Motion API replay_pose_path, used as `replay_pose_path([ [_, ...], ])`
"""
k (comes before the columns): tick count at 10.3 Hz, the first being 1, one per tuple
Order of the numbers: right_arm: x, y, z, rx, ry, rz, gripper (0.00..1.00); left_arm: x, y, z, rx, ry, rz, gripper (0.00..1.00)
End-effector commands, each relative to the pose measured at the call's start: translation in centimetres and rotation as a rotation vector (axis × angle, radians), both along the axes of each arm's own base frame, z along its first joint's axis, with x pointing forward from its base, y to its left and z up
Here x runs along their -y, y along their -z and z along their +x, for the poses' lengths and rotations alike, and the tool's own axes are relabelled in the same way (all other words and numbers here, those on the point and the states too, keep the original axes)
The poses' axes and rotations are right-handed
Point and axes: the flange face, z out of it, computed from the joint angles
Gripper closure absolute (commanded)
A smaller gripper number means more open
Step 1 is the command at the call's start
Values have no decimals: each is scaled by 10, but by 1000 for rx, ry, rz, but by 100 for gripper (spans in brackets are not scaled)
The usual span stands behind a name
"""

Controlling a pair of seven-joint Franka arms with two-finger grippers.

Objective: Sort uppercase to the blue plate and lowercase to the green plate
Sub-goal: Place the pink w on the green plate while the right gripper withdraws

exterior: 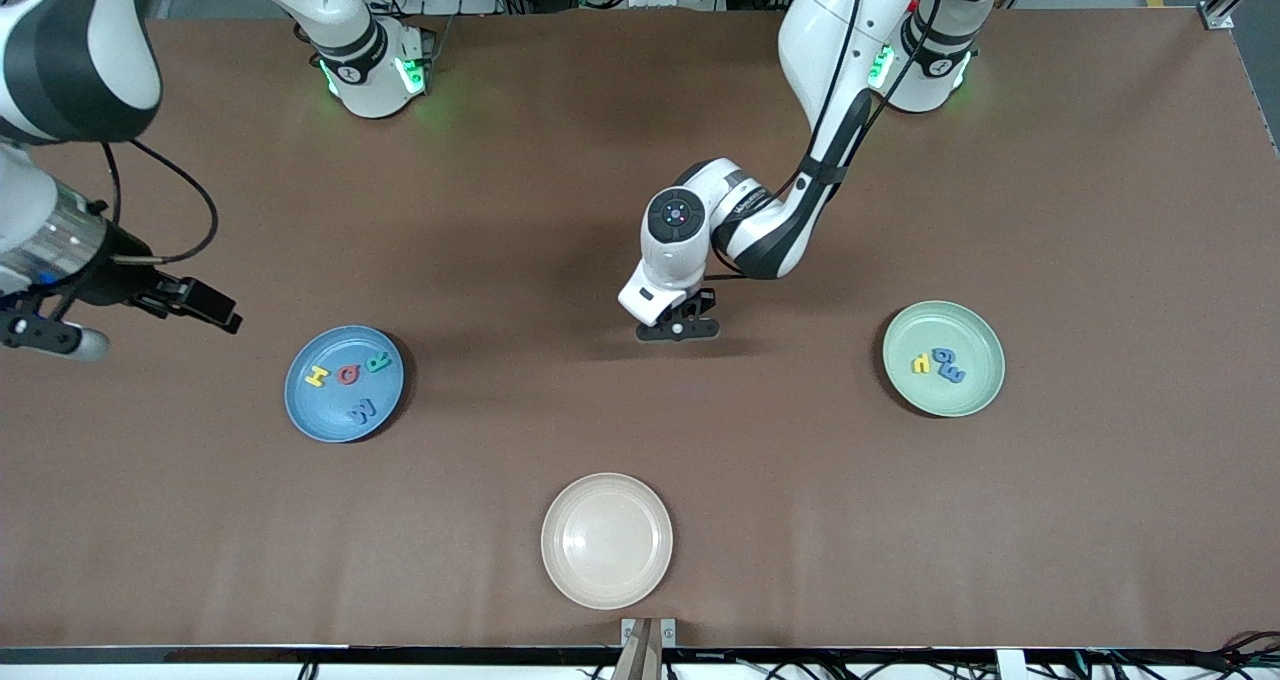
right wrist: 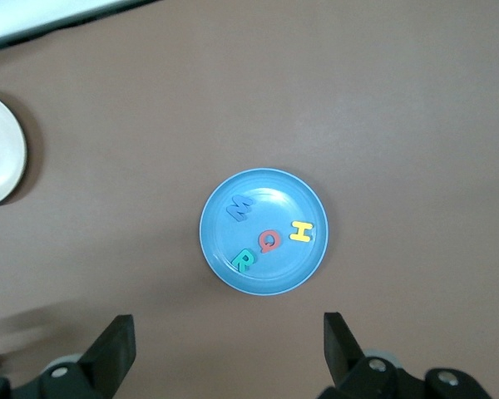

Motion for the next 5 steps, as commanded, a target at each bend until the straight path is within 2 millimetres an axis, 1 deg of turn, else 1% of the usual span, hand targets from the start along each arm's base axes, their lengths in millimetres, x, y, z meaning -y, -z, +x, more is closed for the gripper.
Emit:
replay_pose_path([
  [1, 12, -25, -14, 31, -39, 18, 0, -3, -15, 7, -10, 5, 52, 94],
  [2, 23, -33, -20, 30, -84, 14, 0, -9, -29, 14, -6, 31, 85, 99],
  [3, 28, -41, -26, 35, -104, 11, 0, -29, -42, 30, -2, 47, 120, 100],
  [4, 29, -49, -30, 37, -110, 4, 0, -56, -53, 50, -22, 79, 135, 100],
  [5, 29, -59, -32, 31, -131, -11, 0, -87, -67, 72, -45, 110, 132, 100],
])
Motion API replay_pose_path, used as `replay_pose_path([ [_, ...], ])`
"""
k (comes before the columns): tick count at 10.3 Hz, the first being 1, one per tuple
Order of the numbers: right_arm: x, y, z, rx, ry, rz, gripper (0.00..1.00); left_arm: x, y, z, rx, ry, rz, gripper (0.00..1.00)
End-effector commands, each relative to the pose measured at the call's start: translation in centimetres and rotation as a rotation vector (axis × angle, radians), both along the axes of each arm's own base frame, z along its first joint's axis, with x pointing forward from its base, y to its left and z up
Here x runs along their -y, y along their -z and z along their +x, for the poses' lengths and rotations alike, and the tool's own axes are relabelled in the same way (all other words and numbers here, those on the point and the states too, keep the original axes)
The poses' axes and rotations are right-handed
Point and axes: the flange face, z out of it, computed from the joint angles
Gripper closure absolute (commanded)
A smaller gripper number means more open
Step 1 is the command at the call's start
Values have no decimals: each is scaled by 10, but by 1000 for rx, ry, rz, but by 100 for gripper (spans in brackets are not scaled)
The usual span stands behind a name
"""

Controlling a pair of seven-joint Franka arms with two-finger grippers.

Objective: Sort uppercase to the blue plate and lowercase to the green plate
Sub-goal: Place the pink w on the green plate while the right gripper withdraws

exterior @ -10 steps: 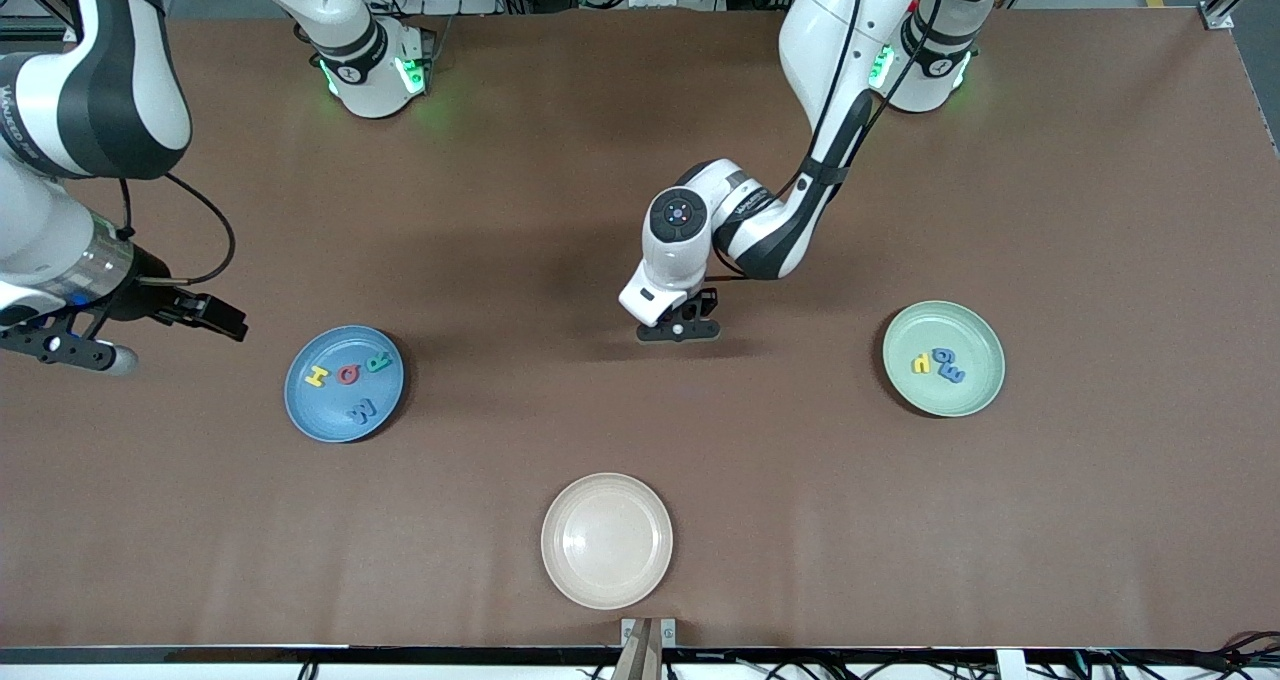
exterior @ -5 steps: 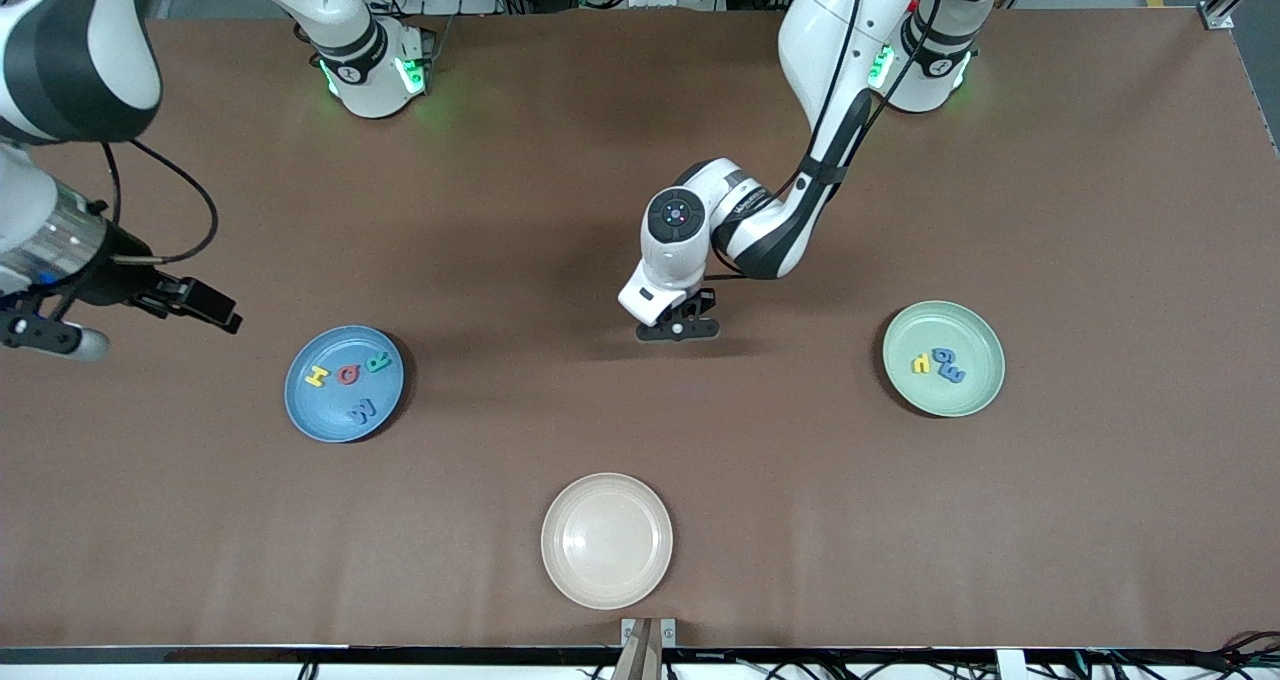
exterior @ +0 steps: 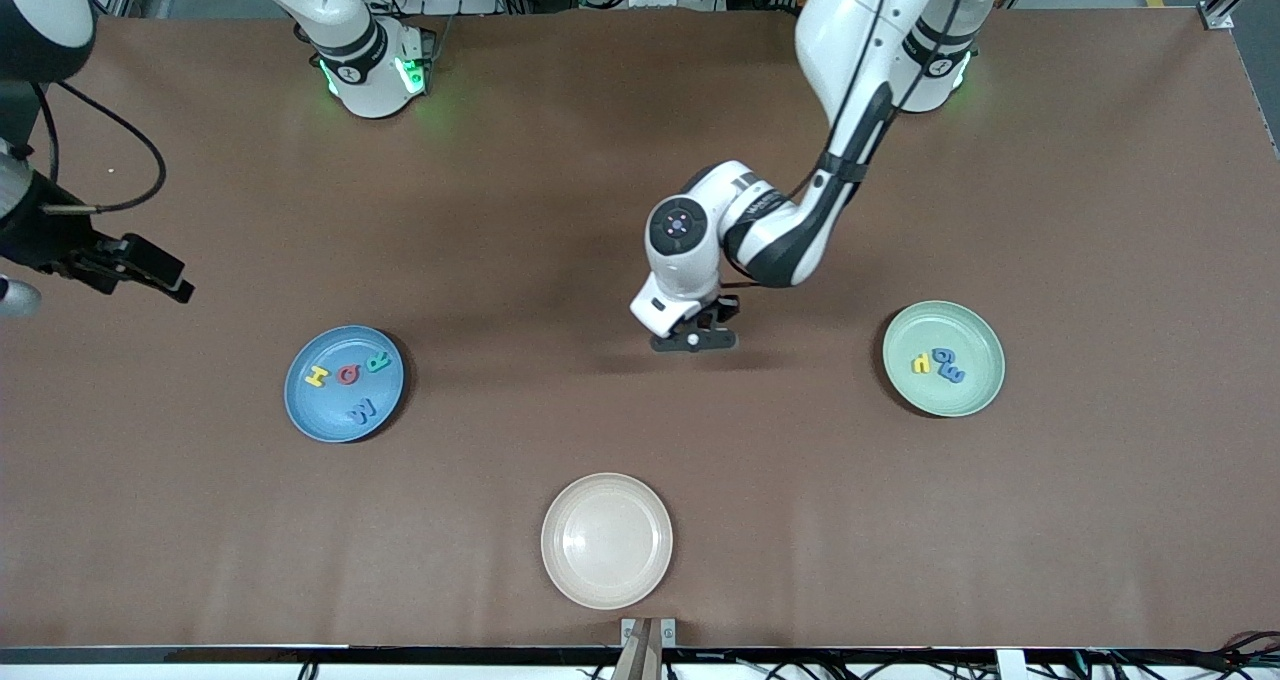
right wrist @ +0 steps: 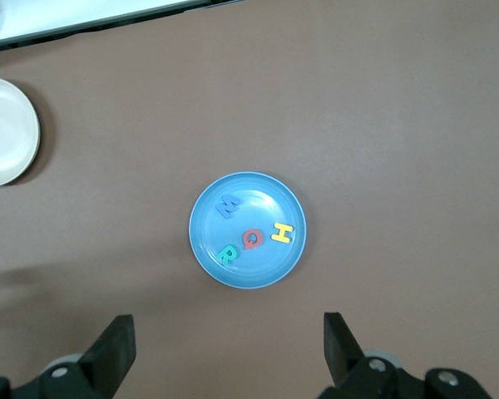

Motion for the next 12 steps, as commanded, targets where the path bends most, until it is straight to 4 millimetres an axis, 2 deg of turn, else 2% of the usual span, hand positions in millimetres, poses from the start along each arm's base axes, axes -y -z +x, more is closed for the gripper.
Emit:
replay_pose_path([
  [1, 4, -25, -10, -24, -64, -56, 0, -73, -41, 46, -42, 58, 0, 100],
  [3, 6, -34, -12, -44, -76, -63, 0, -152, -64, 82, -92, 117, -6, 100],
  [5, 8, -36, -16, -55, -77, -60, 0, -231, -64, 100, -137, 191, -16, 100],
  [7, 8, -38, -17, -52, -75, -60, 0, -295, -53, 104, -182, 197, -24, 100],
  [9, 8, -42, -21, -63, -75, -54, 0, -340, -39, 96, -224, 182, -54, 100],
  [10, 8, -48, -24, -52, -78, -39, 0, -354, -34, 91, -237, 165, -79, 99],
  [11, 12, -51, -25, -45, -88, -29, 0, -363, -31, 88, -248, 148, -104, 94],
  [12, 15, -52, -26, -43, -84, -25, 0, -371, -32, 88, -248, 135, -123, 71],
])
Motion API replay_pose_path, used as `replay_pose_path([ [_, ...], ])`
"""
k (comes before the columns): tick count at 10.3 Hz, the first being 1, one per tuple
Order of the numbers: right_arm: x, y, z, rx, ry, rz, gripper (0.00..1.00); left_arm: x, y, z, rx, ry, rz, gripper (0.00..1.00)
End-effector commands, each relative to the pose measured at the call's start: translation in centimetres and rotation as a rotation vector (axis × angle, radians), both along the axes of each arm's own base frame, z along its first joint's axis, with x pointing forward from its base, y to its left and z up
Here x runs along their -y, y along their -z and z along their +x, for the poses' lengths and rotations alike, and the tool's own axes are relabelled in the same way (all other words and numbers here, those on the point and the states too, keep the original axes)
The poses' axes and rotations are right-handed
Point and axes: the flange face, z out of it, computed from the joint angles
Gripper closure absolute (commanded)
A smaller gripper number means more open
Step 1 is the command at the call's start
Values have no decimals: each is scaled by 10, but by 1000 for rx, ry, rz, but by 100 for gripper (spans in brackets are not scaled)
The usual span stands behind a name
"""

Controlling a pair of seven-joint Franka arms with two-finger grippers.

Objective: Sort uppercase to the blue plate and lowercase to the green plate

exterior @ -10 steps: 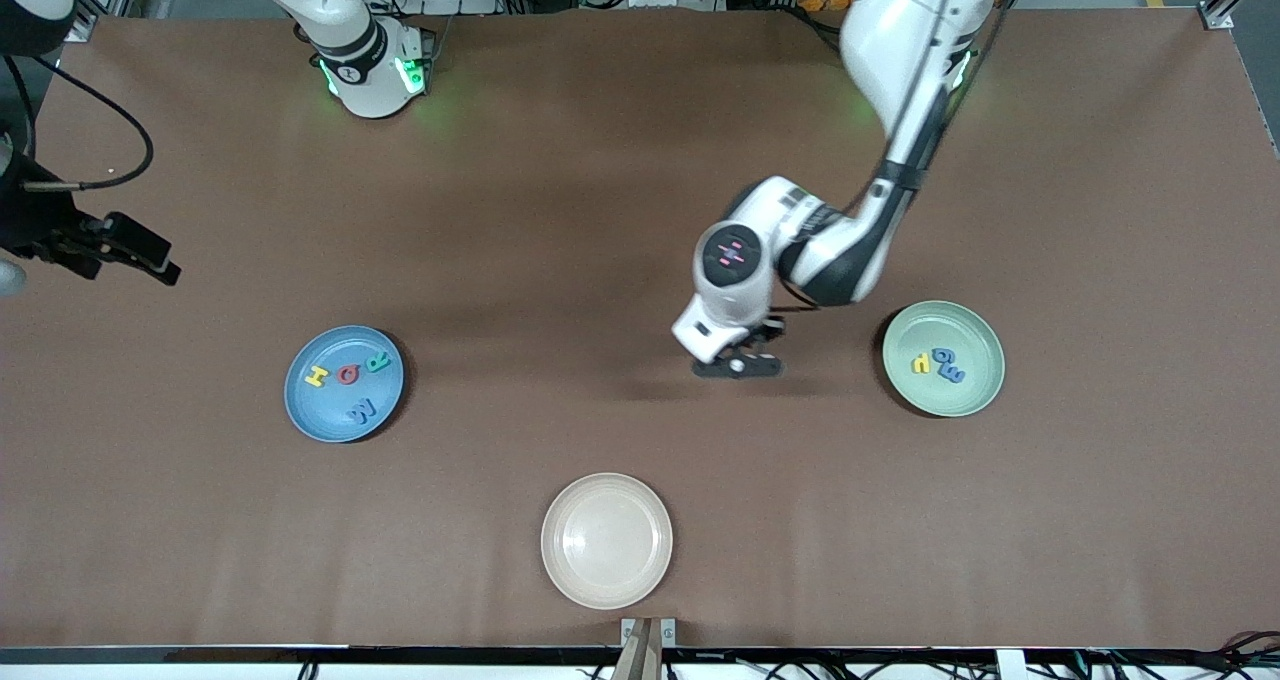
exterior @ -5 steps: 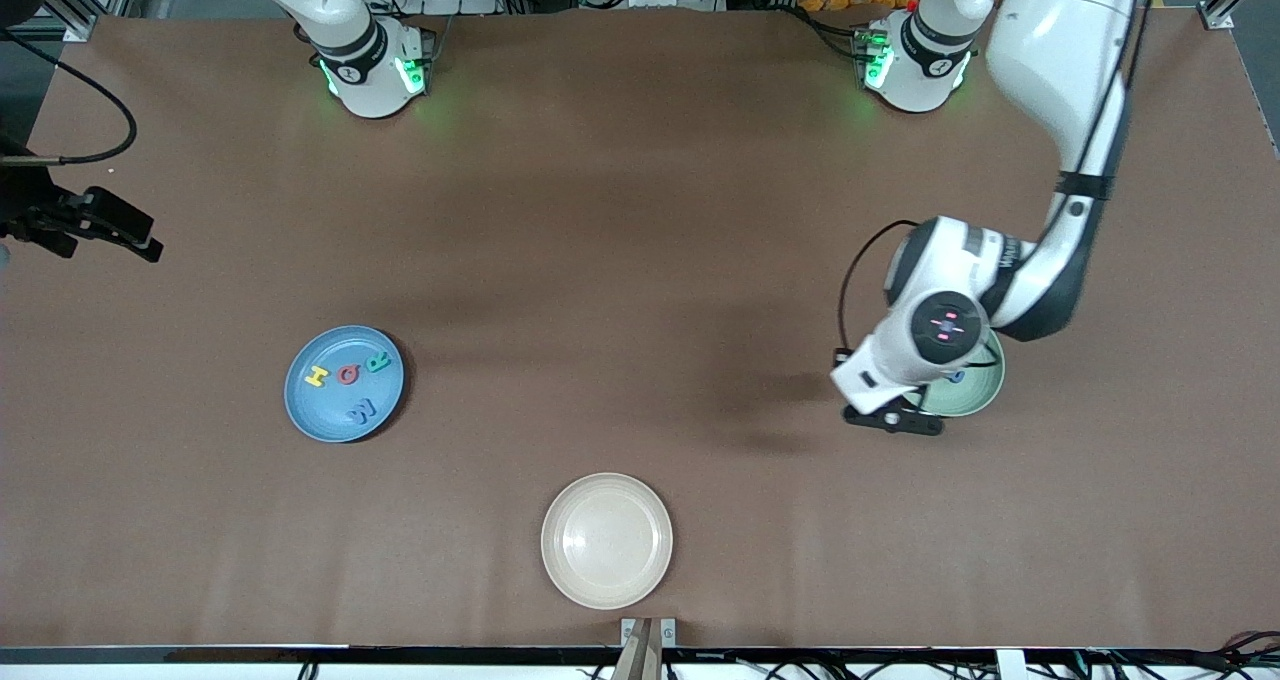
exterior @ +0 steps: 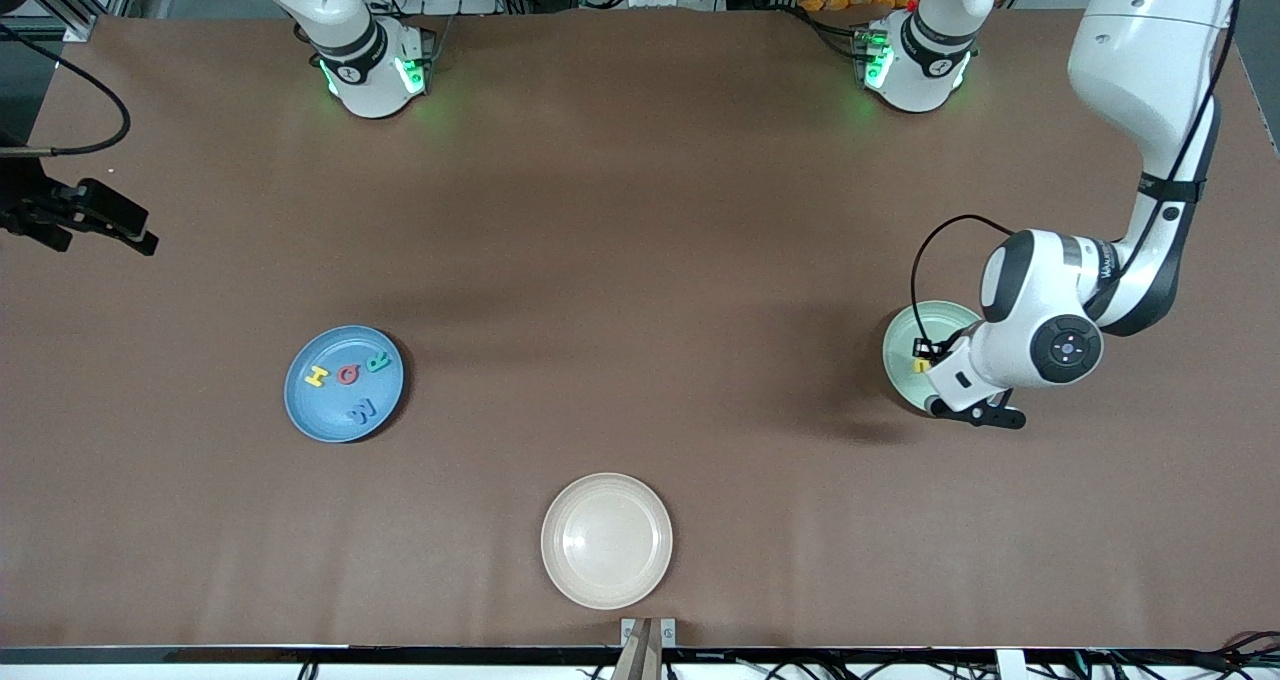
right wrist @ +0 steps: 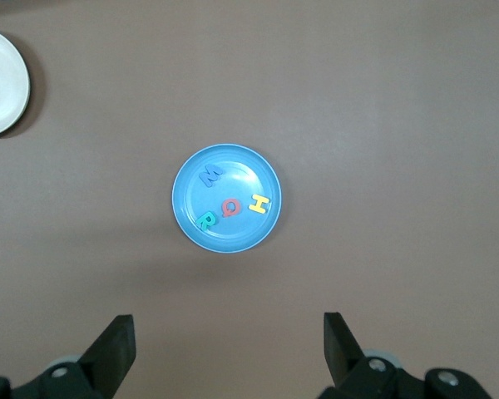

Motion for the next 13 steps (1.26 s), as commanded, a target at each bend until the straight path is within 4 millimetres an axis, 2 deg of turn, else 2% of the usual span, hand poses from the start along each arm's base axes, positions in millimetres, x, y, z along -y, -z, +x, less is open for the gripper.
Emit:
replay_pose_path([
  [1, 8, -12, -9, 8, -9, 21, 0, -13, -16, -8, 18, -6, -32, 25],
  [2, 7, -12, -8, 9, -8, 21, 0, -20, -32, -5, 43, -22, -43, 0],
  [3, 6, -12, -8, 9, -9, 21, 0, -23, -53, -1, 75, -23, -50, 0],
  [6, 4, -16, -8, 16, -11, 36, 0, -27, -148, 30, 221, -38, -46, 0],
  [9, 2, -22, -8, 30, -14, 63, 0, -30, -241, 43, 391, -63, -43, 0],
  [11, 3, -28, -10, 32, -15, 63, 0, -28, -284, 32, 391, -138, -21, 0],
  [13, 3, -29, -10, 32, -16, 64, 0, -31, -322, 12, 393, -143, 14, 0],
])
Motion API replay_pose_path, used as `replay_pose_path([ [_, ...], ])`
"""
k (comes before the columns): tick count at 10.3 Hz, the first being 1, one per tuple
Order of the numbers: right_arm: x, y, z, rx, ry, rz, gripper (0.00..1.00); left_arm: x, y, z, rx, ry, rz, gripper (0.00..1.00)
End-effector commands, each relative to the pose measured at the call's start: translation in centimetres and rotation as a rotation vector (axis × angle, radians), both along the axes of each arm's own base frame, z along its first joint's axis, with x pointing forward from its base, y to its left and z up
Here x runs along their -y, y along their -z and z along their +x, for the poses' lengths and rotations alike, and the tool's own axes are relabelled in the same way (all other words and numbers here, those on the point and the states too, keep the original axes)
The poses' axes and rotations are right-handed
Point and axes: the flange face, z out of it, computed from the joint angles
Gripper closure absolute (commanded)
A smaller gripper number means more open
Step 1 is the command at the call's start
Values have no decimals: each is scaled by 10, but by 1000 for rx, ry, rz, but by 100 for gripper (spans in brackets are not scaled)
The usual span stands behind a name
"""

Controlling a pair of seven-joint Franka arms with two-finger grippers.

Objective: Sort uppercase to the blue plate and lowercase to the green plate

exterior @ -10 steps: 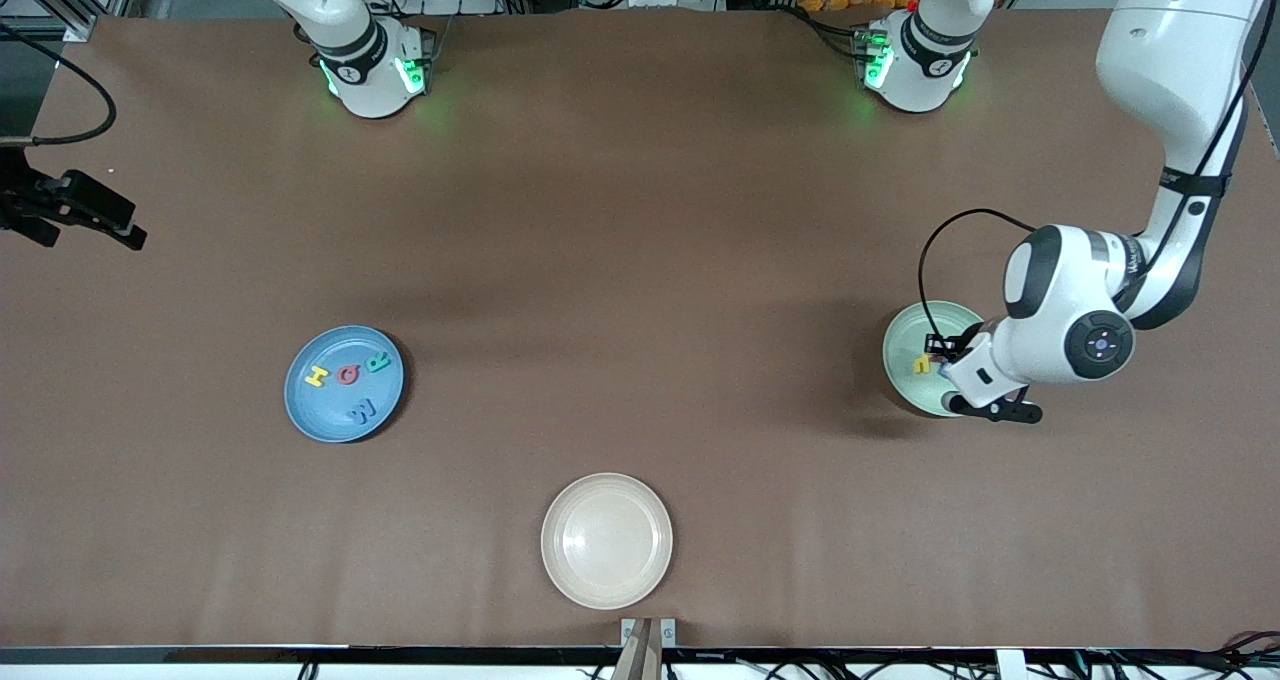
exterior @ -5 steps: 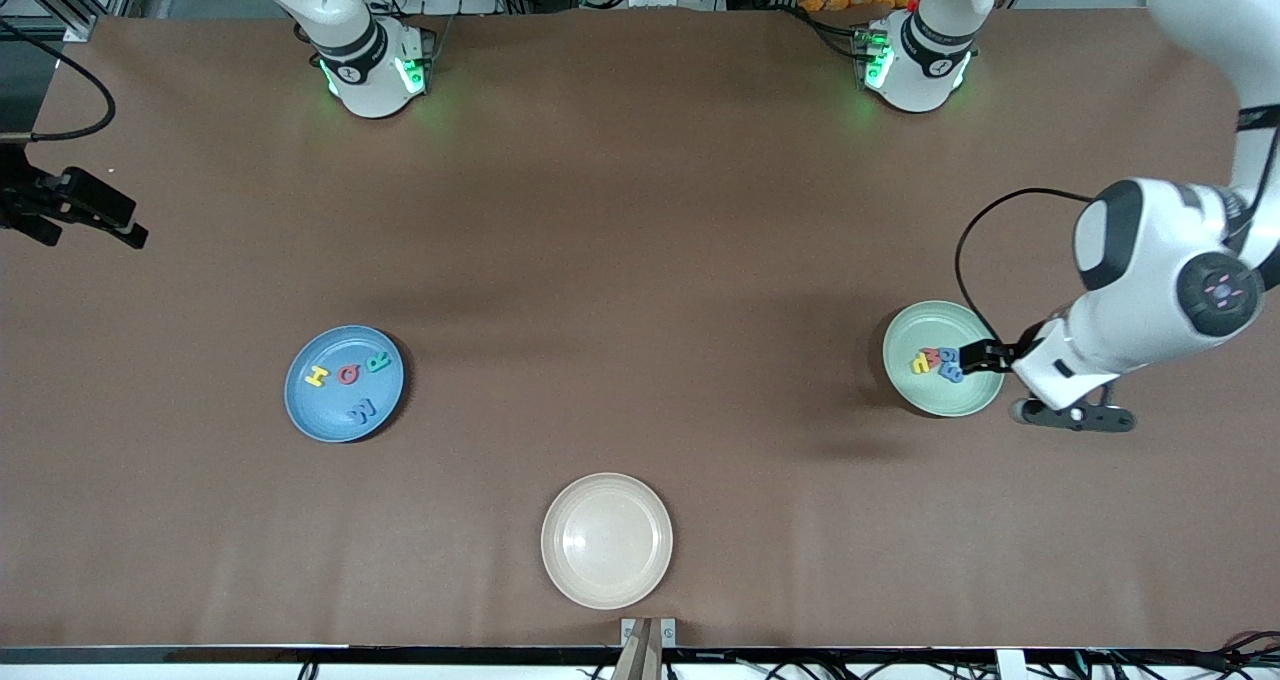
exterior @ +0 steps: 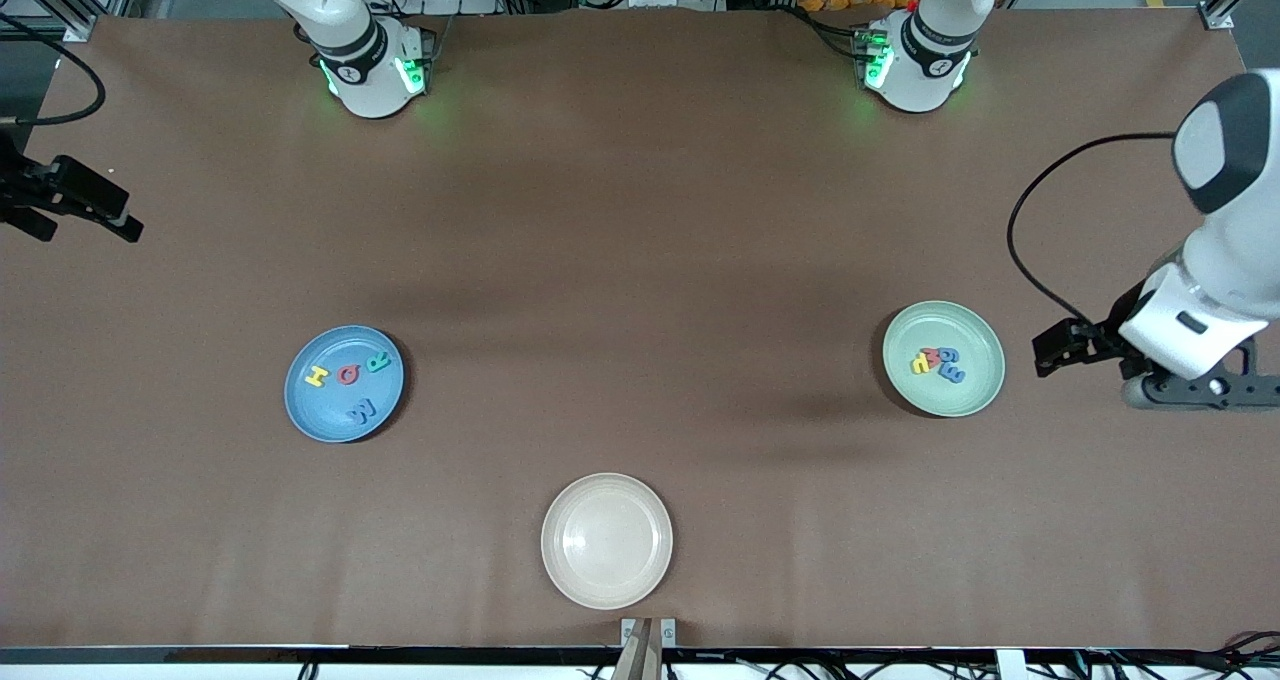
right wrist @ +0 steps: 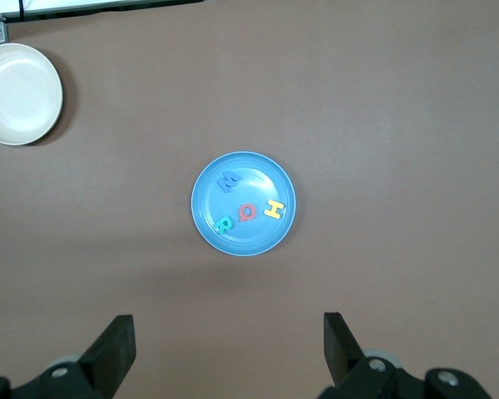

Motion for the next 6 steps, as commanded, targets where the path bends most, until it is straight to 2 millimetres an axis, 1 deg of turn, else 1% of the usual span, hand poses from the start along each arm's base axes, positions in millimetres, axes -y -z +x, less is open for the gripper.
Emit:
replay_pose_path([
  [1, 3, -9, -5, 6, -8, 20, 0, -4, -47, -29, -22, -26, 44, 0],
  [2, 3, -12, -5, 5, -9, 20, 0, -12, -70, -36, -51, -50, 41, 0],
  [3, 2, -13, -5, 3, -10, 20, 0, -11, -78, -41, -77, -58, 42, 0],
  [4, 2, -13, -6, 0, -10, 20, 0, -14, -90, -43, -74, -65, 42, 0],
  [6, 2, -14, -6, -6, -11, 22, 0, -21, -90, -44, -77, -75, 48, 0],
])
